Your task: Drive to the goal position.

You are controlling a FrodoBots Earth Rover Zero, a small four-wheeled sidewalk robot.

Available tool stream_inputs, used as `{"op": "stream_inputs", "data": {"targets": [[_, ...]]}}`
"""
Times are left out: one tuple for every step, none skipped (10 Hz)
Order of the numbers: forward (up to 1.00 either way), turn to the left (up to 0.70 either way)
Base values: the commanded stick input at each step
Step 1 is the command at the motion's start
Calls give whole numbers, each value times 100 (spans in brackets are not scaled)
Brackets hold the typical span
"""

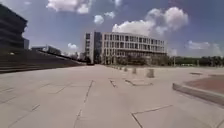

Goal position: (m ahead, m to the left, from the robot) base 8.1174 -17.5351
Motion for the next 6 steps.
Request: {"op": "stream_inputs", "data": {"targets": [[70, 0], [70, 0], [70, 0], [70, 0], [70, -5], [70, -27]]}}
